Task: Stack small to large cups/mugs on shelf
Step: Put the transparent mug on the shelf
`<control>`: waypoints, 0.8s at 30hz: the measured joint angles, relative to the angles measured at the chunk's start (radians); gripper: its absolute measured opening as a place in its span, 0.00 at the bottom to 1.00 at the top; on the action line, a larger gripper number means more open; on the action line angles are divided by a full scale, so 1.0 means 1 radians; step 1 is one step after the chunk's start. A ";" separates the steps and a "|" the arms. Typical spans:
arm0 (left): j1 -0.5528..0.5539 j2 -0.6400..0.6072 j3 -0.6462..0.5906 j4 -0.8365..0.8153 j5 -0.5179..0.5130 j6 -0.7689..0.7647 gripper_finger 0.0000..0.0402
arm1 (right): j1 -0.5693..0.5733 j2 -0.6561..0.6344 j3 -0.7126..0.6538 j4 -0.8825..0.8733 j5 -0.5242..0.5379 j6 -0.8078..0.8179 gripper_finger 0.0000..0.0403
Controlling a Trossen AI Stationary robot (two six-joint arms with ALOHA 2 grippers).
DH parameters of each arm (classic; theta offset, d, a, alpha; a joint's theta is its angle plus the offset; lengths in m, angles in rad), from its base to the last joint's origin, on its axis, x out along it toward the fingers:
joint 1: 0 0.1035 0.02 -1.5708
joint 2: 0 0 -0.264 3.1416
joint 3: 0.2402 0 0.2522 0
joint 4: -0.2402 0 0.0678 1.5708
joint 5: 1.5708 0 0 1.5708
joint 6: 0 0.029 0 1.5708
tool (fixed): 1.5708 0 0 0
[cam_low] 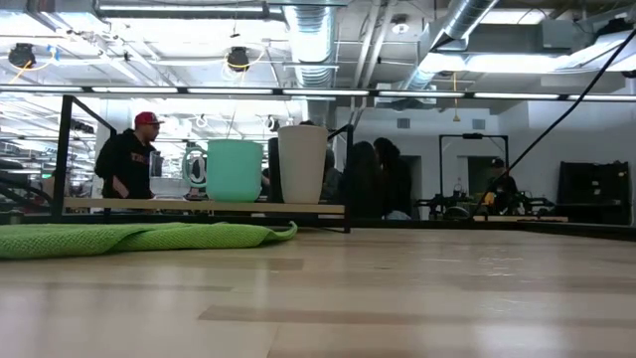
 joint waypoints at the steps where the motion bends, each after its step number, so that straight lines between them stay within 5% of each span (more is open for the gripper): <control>1: -0.002 0.001 0.000 0.008 0.021 0.018 0.00 | 0.000 0.000 0.000 0.000 0.000 0.000 0.44; 13: -0.062 0.010 -0.001 -0.068 0.055 0.424 0.00 | 0.000 0.000 0.000 0.000 0.000 -0.002 0.44; 18: -0.075 0.009 -0.001 -0.002 0.053 0.472 0.00 | 0.000 0.000 0.000 -0.001 0.000 -0.003 0.44; 24: -0.072 0.009 -0.001 -0.115 -0.370 0.371 0.00 | 0.000 0.000 0.000 -0.001 0.000 -0.003 0.44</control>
